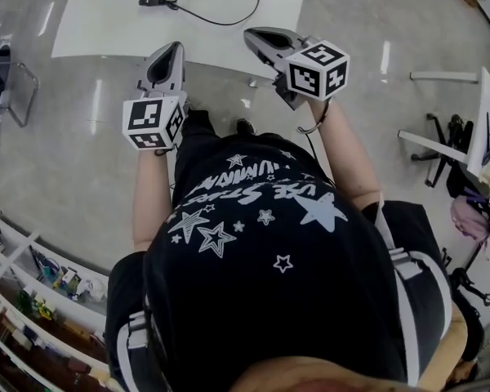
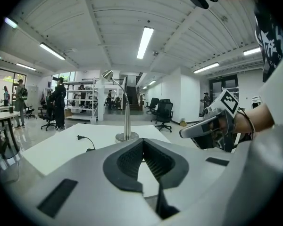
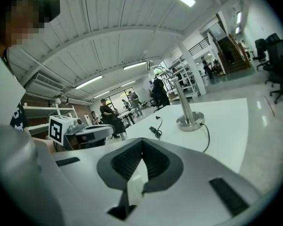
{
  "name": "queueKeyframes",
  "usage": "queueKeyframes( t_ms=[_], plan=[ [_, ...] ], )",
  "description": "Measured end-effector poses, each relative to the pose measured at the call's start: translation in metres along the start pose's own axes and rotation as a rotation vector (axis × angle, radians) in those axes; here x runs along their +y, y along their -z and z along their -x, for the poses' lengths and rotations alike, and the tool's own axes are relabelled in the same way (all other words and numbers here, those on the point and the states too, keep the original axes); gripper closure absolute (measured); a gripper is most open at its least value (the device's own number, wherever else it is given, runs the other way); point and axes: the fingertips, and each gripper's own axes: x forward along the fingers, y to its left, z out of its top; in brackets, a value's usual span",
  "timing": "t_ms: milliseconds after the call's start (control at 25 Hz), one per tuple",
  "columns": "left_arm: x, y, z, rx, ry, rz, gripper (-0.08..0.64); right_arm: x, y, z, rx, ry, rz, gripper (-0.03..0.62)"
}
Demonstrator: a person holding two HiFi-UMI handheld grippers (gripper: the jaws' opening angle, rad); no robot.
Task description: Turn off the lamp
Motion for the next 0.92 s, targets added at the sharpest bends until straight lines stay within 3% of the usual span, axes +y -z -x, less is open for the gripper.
queueKeyframes(
  t_ms=[920],
  plan=[
    [-0.015,-0.004,0.043,-0.046,-0.037,0.011,0.549,0.04,0.013,0.007,0.03,-0.038,0.072,0.588]
  ],
)
